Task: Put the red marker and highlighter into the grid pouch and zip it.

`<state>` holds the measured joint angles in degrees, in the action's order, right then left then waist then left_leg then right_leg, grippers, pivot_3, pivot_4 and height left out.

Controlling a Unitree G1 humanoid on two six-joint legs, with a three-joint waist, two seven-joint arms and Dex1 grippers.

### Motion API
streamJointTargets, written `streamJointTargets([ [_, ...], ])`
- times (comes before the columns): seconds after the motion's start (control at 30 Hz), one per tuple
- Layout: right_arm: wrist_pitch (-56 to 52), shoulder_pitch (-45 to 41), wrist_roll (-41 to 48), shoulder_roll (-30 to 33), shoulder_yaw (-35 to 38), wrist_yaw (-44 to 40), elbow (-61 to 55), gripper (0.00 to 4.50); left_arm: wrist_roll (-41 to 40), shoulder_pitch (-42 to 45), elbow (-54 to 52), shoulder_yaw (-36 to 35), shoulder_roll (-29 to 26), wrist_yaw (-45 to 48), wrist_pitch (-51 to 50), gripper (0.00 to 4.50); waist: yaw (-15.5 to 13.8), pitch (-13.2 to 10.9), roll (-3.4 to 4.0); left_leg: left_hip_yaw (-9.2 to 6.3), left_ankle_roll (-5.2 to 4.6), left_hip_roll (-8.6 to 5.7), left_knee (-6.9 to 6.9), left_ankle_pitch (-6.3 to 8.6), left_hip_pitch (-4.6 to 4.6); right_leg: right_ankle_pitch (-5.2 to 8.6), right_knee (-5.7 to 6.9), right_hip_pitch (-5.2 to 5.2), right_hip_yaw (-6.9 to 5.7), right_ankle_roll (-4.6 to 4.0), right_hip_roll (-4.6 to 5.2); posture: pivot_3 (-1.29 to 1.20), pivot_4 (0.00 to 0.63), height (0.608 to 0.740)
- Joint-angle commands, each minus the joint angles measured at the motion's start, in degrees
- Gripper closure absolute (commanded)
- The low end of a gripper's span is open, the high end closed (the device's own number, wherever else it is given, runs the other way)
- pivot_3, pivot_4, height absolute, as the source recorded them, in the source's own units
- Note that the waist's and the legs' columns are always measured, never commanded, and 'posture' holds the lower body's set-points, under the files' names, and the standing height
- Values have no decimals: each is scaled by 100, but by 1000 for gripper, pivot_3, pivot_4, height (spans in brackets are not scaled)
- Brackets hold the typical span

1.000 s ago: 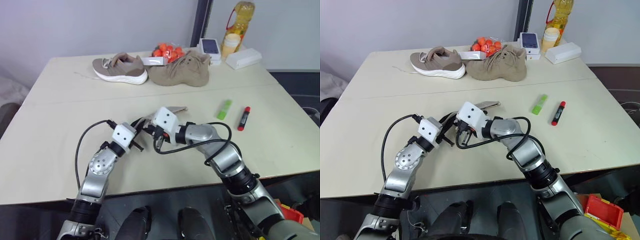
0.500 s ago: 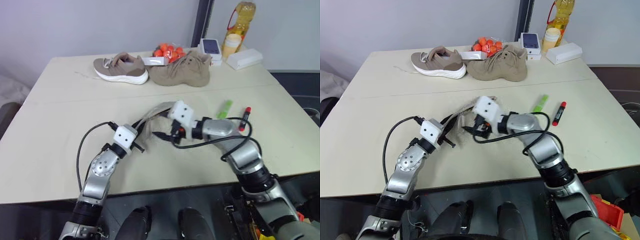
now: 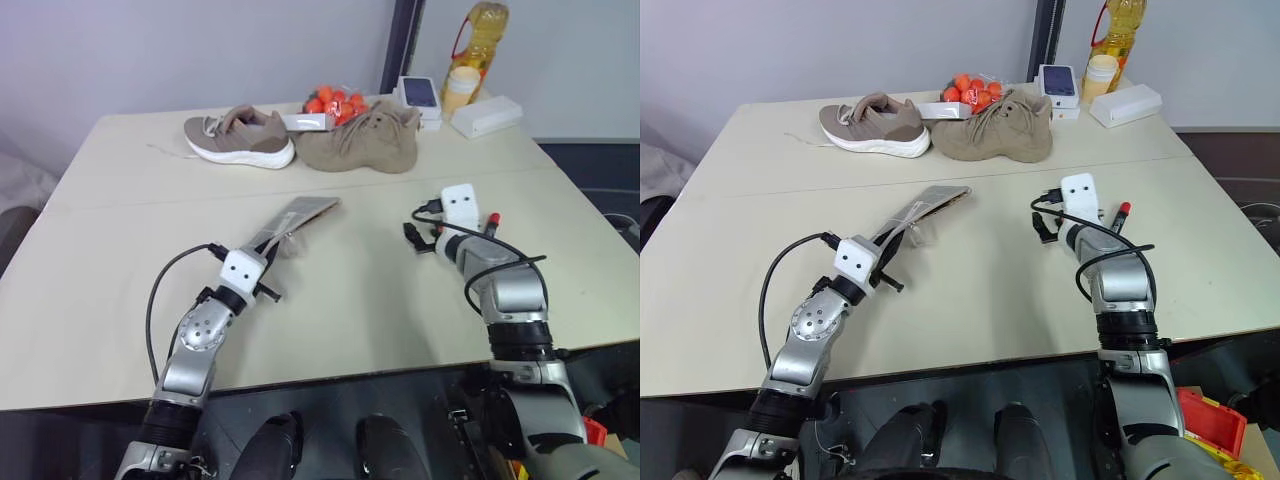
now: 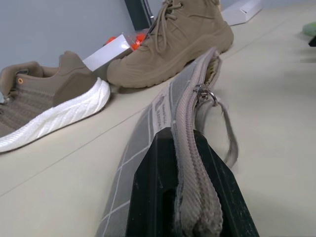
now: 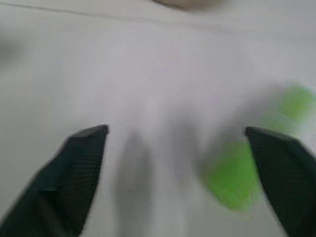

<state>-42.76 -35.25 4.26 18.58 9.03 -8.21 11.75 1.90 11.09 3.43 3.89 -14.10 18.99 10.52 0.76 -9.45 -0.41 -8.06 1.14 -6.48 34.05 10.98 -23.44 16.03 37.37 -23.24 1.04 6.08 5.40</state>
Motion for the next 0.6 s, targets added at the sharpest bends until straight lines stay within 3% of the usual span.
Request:
streamJointTargets([
  [0.03, 171, -262, -106, -82, 166, 449, 144, 53, -18, 49, -93, 27, 28, 2, 155, 4500, -2, 0, 0, 1, 0, 0, 0, 0, 0, 0, 0, 0, 0, 0, 0, 0, 150, 740],
  [0.23, 194, -408, 163, -382, 529, 791, 619, 53, -8, 16, -131, 25, 59, -4, 153, 4500, -2, 0, 0, 2, -1, 0, 1, -1, 0, 0, 3, 1, 1, 0, -8, 0, 150, 740],
  [0.33, 310, -441, 139, -390, 543, 900, 772, 832, -11, -13, -167, 28, 73, -5, 153, 4500, -1, 0, 0, 3, -1, 0, 2, -1, 0, -1, 4, 1, 2, 0, -9, 0, 150, 740],
  [0.5, 517, -459, 93, -329, 426, 859, 757, 3411, -55, -47, -211, -8, 75, 4, 151, 4500, 0, 0, 1, 4, -1, 0, 2, -1, 0, -1, 5, 1, 3, 1, -10, 0, 150, 740],
  [0.53, 582, -446, 68, -279, 322, 737, 683, 3666, -78, -52, -221, -25, 70, 13, 144, 4500, 2, 0, 1, 4, -1, 0, 2, -1, 0, -1, 5, 1, 3, 1, -10, 0, 150, 740],
  [0.6, 924, -334, 26, -45, -209, -44, 244, 3652, -185, -49, -232, -84, 61, 59, 123, 4500, 11, 0, 1, 4, -1, 0, 2, -1, 0, -1, 6, -1, 4, 1, -11, 0, 150, 740],
])
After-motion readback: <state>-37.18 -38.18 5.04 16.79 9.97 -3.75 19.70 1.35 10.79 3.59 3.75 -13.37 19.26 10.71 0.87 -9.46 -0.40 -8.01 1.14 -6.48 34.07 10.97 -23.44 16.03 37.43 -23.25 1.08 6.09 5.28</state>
